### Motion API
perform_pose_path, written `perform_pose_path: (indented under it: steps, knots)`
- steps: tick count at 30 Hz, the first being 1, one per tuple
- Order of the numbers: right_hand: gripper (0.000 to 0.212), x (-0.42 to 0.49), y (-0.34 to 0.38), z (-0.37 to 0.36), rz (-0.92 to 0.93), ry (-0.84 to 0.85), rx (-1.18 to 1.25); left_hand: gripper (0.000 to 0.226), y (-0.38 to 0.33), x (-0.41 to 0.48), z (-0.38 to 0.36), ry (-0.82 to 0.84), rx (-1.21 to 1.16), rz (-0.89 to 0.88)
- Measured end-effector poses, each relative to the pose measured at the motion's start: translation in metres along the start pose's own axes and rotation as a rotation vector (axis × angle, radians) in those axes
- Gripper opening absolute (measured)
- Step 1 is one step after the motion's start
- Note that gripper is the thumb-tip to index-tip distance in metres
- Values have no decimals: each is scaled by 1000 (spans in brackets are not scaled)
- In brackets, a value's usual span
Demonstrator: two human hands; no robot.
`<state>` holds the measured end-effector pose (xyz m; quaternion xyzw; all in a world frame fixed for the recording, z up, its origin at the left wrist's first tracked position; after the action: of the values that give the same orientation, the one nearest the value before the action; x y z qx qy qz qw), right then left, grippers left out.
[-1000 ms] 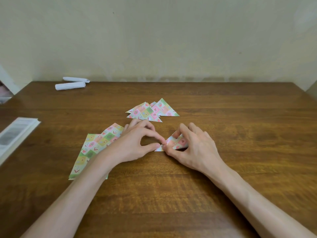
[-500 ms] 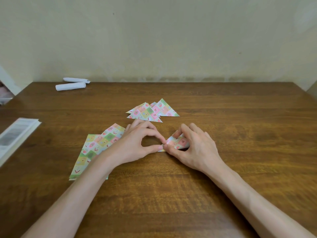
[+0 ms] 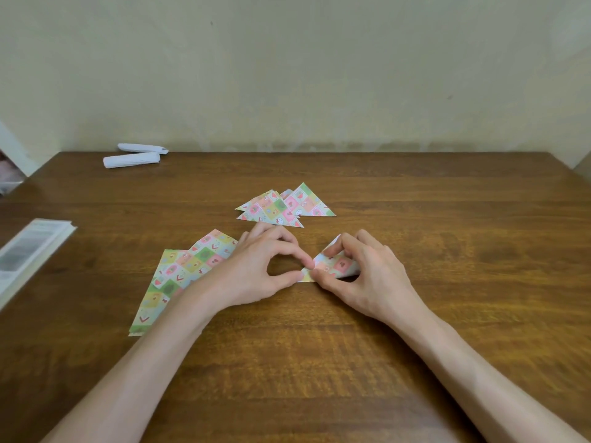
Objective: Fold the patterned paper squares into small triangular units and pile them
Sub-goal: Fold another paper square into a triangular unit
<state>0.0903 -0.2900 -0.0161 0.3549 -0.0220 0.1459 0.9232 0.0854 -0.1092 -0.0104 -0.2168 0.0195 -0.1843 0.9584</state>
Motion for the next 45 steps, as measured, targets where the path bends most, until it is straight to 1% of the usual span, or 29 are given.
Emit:
perform_pose_path:
  steps: [5, 11, 14, 17, 20, 23, 27, 29, 33, 35, 40, 45]
  knots:
    - [43, 1, 0, -3, 24, -10, -12, 15, -2, 0, -2, -61, -27, 12]
    - [47, 3, 0, -4, 29, 31, -25, 17, -1, 1, -3, -68, -24, 68]
    - [43, 3, 1, -3, 36, 35, -1, 17, -2, 2, -2, -63, -5, 86]
    - [35, 3, 0, 1, 32, 72, 69, 17, -2, 3, -2, -36, 6, 90]
    - [34, 3, 2, 3, 40, 83, 89, 14, -4, 2, -2, -74, 29, 82]
    - [36, 1, 3, 3, 59, 62, 79, 17, -8, 1, -4, -119, 34, 89]
    - [50, -3, 4, 6, 98, 16, 40, 20, -8, 2, -5, -105, 29, 109]
    - [52, -4, 3, 7, 96, 9, 30, 20, -8, 2, -5, -86, 41, 118]
    - [36, -3, 0, 8, 103, 10, 43, 17, -9, 4, -5, -108, 64, 136]
    - [33, -1, -1, 7, 100, 33, 54, 19, -11, 5, -6, -134, 74, 137]
    - [36, 2, -4, 4, 78, 61, 32, 23, -11, 7, -7, -133, 69, 145]
    - [46, 1, -5, 4, 73, 44, 33, 21, -12, 8, -9, -111, 58, 124]
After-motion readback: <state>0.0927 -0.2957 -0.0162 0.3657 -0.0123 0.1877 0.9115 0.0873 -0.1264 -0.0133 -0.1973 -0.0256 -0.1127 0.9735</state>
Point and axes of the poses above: each hand's wrist, its own x-axis towards the middle knuckle, its own z-axis out of the back of the hand, y = z × x, the point moved 8 cm from there along x, towards the middle knuckle, and after that the axes turned 10 degrees about x, right-handed, at the moved point
